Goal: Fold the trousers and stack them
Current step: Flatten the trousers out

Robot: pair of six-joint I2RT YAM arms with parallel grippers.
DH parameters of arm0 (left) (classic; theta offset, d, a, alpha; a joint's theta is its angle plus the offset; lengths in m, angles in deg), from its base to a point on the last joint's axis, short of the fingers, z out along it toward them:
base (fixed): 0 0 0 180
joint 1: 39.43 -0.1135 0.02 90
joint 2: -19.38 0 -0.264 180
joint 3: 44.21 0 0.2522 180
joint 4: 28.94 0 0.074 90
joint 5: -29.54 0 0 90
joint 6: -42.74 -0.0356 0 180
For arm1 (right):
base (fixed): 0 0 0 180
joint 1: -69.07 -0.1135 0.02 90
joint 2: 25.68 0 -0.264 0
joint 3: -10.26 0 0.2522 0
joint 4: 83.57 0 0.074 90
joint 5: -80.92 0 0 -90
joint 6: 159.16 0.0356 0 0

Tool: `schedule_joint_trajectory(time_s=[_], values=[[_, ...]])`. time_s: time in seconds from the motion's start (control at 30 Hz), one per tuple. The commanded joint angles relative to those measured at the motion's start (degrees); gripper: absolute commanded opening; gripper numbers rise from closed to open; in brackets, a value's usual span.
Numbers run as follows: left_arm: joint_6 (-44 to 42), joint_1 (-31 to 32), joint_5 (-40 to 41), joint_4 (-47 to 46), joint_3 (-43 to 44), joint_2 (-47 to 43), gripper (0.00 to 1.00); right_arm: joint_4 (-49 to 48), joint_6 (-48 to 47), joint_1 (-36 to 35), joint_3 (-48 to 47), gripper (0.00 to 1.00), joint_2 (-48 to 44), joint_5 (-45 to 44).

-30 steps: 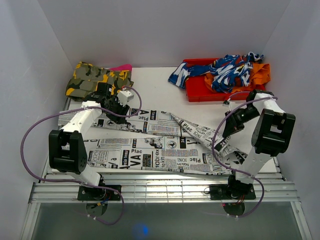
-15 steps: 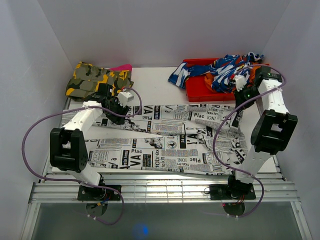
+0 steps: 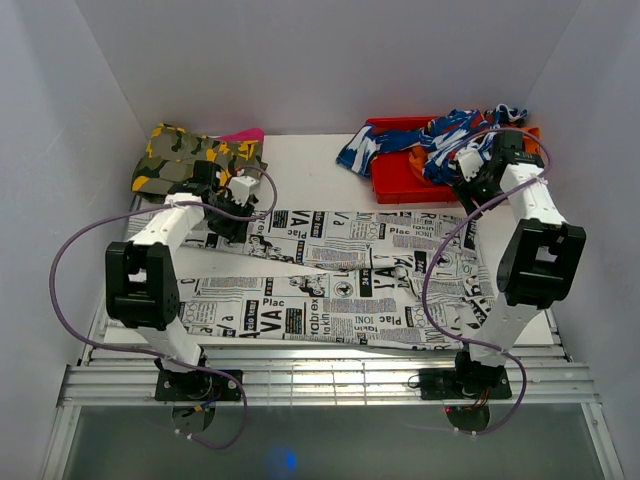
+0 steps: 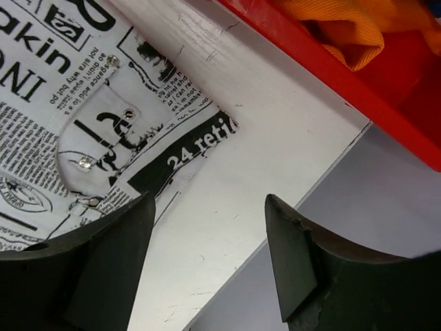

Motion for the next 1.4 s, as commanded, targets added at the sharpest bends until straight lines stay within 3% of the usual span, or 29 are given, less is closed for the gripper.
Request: schedule_joint_trajectory(time_s=[0.0, 0.13, 0.23, 0.37, 0.6, 0.77, 0.97, 1.13, 1.17, 1.23, 1.37], values=[[3.36, -0.99, -0.03, -0.62, 1.71, 1.59, 0.58, 9.91, 1.08, 0.23, -2.73, 0.69, -4.71, 6.85], [5.56, -1.61, -2.58, -0.18, 1.62, 4.32, 0.58, 22.56, -0.94, -0.47, 1.4, 0.62, -5.25, 14.07], [4.61, -1.61, -6.97, 3.32, 1.71, 3.71, 0.58, 24.35, -1.12, -2.32, 7.19, 0.58, -5.6, 16.19], [0.13, -1.78, -9.52, 5.88, -1.36, -0.41, 0.59, 17.71, 1.34, -4.17, 15.63, 0.57, -6.22, 13.92], [-7.77, -2.66, -10.32, 13.35, -5.93, -4.46, 0.6, 4.07, 2.49, -1.28, 26.27, 0.49, -1.3, -2.06], [-11.13, -4.68, -3.82, 13.36, -14.09, -7.1, 0.59, 0.8, 1.79, 4.09, 24.35, 0.44, 1.42, -9.98], [-11.49, -8.81, 2.42, 9.06, -18.94, -3.95, 0.58, 1.59, 1.52, 6.82, 20.31, 0.42, 1.52, -9.73], [-10.16, -10.48, 3.84, 7.11, -17.2, 0.19, 0.57, 4.04, -0.06, 6.82, 16.71, 0.51, 0.99, -7.63], [-10.69, -10.74, 2.27, 7.9, -16.14, -0.07, 0.57, 6.75, -0.59, 6.82, 15.66, 0.57, 0.64, -6.58], [-12.88, -11.62, -3.45, 10.27, -12.03, -2.87, 0.58, 9.4, -2.34, 6.82, 11.79, 0.64, -1.29, -2.97], [-11.32, -12.24, -6.27, 8.79, -2.7, -5.96, 0.66, 14.24, -3.05, 6.64, 4.58, 0.77, -4.54, 7.99]])
